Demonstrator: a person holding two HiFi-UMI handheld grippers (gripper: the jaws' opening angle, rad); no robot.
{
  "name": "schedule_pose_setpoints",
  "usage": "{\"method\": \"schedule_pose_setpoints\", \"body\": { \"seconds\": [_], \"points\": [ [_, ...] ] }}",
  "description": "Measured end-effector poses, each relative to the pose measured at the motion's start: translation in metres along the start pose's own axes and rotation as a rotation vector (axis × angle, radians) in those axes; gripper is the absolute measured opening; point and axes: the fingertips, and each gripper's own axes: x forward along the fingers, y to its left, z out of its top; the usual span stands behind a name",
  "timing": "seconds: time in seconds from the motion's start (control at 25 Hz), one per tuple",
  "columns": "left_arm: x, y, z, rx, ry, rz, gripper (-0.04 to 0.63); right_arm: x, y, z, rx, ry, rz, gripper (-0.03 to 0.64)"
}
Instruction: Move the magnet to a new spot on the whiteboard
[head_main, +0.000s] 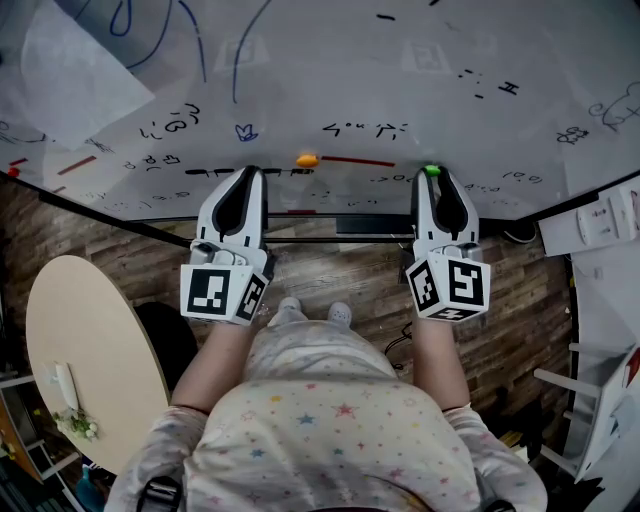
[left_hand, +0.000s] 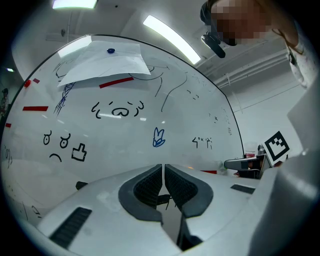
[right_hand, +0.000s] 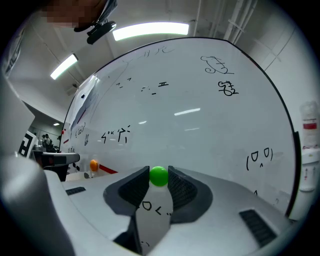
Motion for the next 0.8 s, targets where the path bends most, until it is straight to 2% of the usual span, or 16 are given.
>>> {"method": "schedule_pose_setpoints", "body": {
  "seconds": [0.8],
  "points": [
    [0.0062,0.0011,-0.0003,0.000,-0.003,-0.009,0.026,0.0068,-0.0037,-0.0008,0.003,0.001,-0.013,0.118]
  ]
}}
